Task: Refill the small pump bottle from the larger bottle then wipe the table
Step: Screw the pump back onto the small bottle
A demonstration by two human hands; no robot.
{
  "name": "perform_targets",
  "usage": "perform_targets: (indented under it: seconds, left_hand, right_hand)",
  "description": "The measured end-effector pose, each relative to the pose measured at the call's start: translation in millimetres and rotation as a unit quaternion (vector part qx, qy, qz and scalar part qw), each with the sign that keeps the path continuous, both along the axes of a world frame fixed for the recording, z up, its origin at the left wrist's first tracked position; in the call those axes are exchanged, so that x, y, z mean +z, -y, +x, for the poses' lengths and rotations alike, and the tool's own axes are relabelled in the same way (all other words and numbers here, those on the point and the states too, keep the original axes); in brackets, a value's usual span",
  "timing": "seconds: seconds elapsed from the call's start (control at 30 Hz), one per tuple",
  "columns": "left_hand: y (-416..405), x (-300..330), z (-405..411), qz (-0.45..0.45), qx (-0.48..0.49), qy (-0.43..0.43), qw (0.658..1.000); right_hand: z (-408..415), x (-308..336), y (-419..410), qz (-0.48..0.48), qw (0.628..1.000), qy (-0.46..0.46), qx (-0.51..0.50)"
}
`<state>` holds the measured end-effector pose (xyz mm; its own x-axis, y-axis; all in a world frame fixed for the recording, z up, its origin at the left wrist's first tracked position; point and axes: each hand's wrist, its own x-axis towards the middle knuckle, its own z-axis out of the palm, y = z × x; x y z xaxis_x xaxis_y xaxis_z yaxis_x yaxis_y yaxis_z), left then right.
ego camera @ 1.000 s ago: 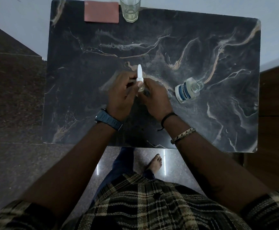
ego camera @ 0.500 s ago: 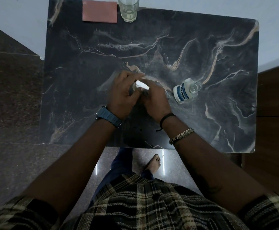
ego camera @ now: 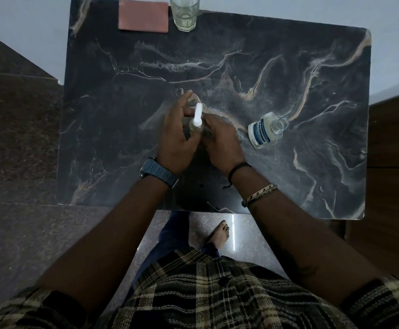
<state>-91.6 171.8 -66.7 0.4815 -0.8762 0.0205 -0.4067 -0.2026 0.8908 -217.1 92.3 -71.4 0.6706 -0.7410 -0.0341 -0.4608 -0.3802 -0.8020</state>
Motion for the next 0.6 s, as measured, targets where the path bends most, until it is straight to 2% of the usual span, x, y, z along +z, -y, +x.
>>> perform_targets:
  seconds: [0.13, 0.23, 0.37, 0.47, 0.6]
  left_hand:
    - [2.4, 2.4, 2.5, 0.002, 0.026, -0.029, 0.999]
    - [3.3, 3.5, 1.7, -0.009, -0.001, -0.061, 0.998]
    - [4.3, 1.3, 4.2, -0.01, 0.027, -0.05, 0.998]
    - [4.2, -0.2, 6.2, -0.004, -0.002, -0.07, 0.998]
    - [4.8, -2.6, 3.8, 0.019, 0.017, -0.044, 0.999]
  right_hand:
    - [1.1, -0.4, -0.5, -0.001, 1.0, 0.002, -0.005]
    - [0.8, -0.2, 0.9, 0.007, 1.0, -0.003, -0.009]
    - [0.2, 1.0, 2.2, 0.008, 1.0, 0.003, -0.006]
    - [0.3, -1.2, 1.8, 0.015, 1.0, -0.01, -0.002]
    - [1.4, -1.4, 2.3, 0.015, 1.0, -0.015, -0.009]
